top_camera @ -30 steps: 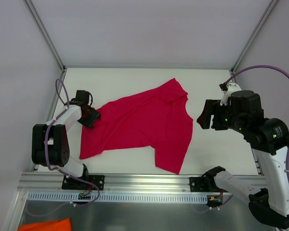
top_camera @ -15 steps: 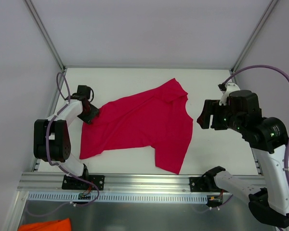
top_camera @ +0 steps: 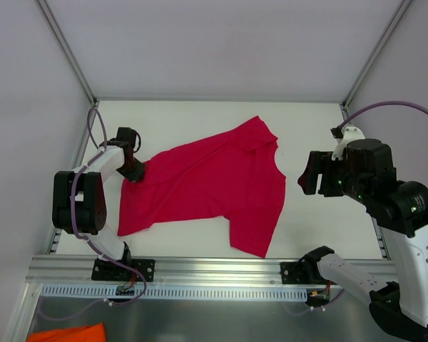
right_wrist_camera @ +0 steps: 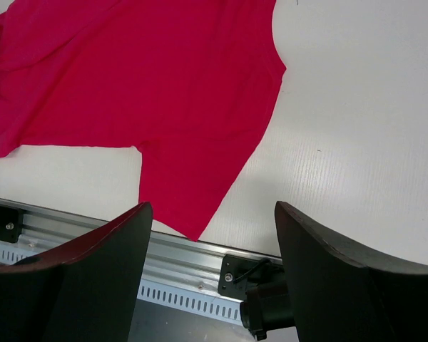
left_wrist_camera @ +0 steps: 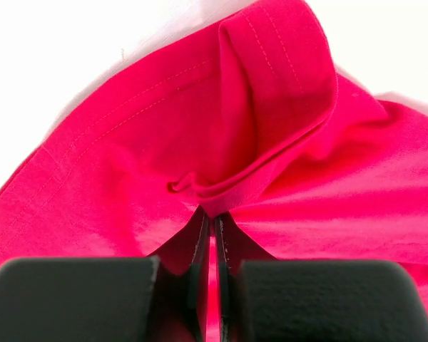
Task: Fold and stack the t-shirts
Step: Flatten out the tshirt
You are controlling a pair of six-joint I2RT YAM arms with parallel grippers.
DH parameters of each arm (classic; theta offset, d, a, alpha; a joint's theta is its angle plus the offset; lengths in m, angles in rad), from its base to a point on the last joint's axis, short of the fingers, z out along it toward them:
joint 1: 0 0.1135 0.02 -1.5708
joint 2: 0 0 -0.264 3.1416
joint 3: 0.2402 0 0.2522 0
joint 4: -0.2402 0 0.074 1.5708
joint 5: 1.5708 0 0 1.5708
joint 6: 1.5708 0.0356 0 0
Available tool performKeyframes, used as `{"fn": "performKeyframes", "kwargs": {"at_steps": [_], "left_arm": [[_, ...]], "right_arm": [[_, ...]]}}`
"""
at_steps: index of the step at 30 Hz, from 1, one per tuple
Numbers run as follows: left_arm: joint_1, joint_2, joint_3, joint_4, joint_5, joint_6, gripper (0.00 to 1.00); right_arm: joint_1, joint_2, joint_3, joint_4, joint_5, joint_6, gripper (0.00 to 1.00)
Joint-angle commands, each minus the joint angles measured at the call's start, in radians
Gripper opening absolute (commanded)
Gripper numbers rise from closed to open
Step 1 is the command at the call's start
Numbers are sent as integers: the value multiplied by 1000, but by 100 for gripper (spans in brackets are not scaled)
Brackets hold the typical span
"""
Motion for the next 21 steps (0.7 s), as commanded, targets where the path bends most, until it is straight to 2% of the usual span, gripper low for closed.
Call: {"fn": "performKeyframes", "kwargs": {"at_steps": [1, 13, 17, 21], "left_arm": [[-11, 6, 38, -29, -38, 1, 0], [-8, -43, 163, -26, -84, -4, 0], [-8, 29, 287, -21, -83, 11, 0], [-5, 115, 410, -32, -80, 14, 0]], "right_arm": [[-1, -19, -16, 4, 16, -2, 74], [-1, -39, -122, 50, -27, 18, 74], [-1, -52, -152, 55, -49, 22, 73], [0, -55, -250, 104, -56, 34, 73]]}}
